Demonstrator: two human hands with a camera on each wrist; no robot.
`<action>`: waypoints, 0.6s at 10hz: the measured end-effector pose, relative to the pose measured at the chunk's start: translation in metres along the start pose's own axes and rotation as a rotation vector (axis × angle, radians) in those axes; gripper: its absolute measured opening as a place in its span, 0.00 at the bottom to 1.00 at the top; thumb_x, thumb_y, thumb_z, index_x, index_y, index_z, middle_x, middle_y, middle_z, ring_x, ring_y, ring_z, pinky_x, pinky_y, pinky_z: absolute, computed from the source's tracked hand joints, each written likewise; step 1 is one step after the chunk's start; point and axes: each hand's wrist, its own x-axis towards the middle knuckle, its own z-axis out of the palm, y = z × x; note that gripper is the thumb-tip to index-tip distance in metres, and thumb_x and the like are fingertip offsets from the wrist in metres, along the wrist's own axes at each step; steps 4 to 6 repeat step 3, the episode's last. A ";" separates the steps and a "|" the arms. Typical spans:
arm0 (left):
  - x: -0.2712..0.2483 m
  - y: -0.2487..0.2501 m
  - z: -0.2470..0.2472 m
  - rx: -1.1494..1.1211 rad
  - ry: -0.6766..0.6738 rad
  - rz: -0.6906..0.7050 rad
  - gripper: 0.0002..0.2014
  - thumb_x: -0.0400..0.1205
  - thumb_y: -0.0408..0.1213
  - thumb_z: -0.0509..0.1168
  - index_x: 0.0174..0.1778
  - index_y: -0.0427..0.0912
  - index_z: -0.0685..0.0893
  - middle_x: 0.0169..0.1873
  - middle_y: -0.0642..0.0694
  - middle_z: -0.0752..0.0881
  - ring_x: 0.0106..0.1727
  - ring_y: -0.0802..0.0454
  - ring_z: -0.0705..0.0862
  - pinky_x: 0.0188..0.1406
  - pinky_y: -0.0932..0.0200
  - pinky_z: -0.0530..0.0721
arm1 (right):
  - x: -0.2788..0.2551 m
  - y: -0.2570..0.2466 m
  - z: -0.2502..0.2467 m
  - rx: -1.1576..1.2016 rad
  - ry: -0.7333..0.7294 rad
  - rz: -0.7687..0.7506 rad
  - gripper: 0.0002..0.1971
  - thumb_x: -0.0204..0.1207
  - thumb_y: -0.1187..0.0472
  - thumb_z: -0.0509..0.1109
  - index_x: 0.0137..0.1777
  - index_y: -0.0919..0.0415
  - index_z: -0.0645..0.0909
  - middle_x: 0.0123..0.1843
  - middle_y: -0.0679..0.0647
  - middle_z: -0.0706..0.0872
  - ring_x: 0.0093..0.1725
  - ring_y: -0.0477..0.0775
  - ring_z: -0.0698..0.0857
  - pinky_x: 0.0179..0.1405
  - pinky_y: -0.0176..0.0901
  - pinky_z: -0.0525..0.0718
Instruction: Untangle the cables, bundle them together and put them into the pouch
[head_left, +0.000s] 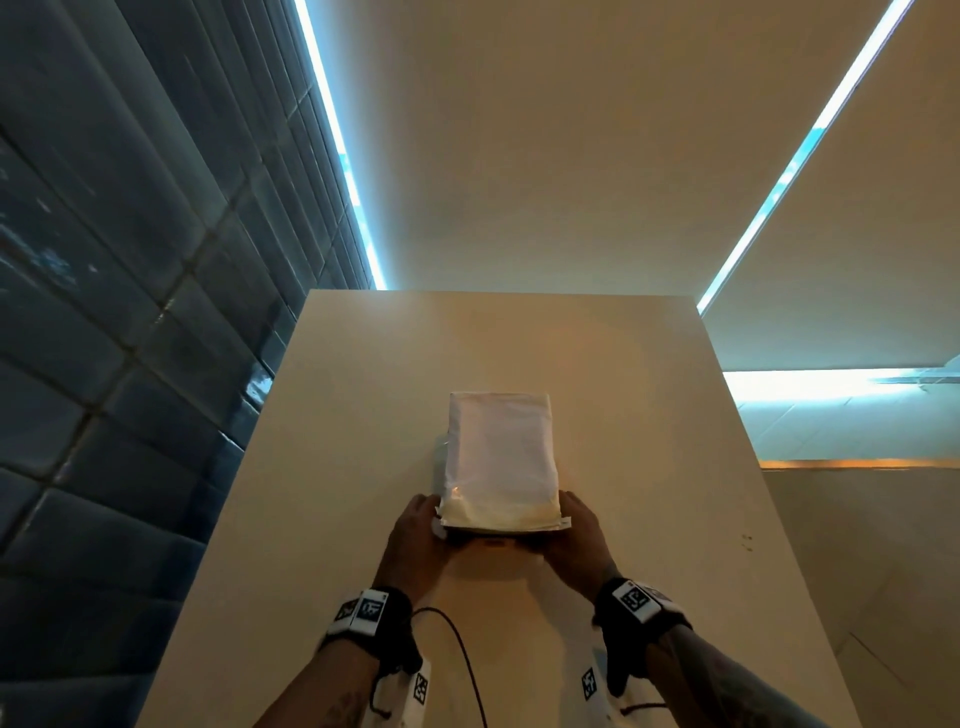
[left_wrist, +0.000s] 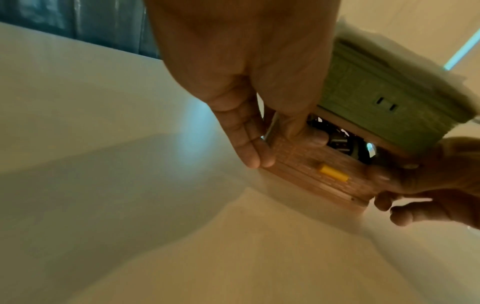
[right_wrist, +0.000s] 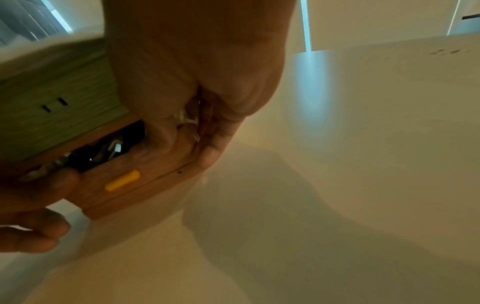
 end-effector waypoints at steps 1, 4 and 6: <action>-0.004 0.000 -0.001 0.058 -0.019 -0.014 0.16 0.72 0.44 0.75 0.53 0.46 0.83 0.46 0.49 0.81 0.45 0.45 0.84 0.41 0.51 0.82 | -0.003 0.003 0.002 -0.108 -0.003 -0.052 0.25 0.64 0.54 0.82 0.59 0.62 0.83 0.52 0.58 0.85 0.52 0.62 0.82 0.47 0.53 0.83; -0.020 -0.007 -0.004 -0.025 -0.087 -0.071 0.30 0.62 0.56 0.75 0.60 0.54 0.77 0.49 0.52 0.80 0.50 0.52 0.82 0.47 0.57 0.80 | -0.021 0.004 -0.012 -0.131 -0.162 0.099 0.30 0.63 0.53 0.81 0.64 0.57 0.74 0.58 0.52 0.76 0.57 0.51 0.73 0.51 0.37 0.75; -0.020 -0.007 -0.004 -0.025 -0.087 -0.071 0.30 0.62 0.56 0.75 0.60 0.54 0.77 0.49 0.52 0.80 0.50 0.52 0.82 0.47 0.57 0.80 | -0.021 0.004 -0.012 -0.131 -0.162 0.099 0.30 0.63 0.53 0.81 0.64 0.57 0.74 0.58 0.52 0.76 0.57 0.51 0.73 0.51 0.37 0.75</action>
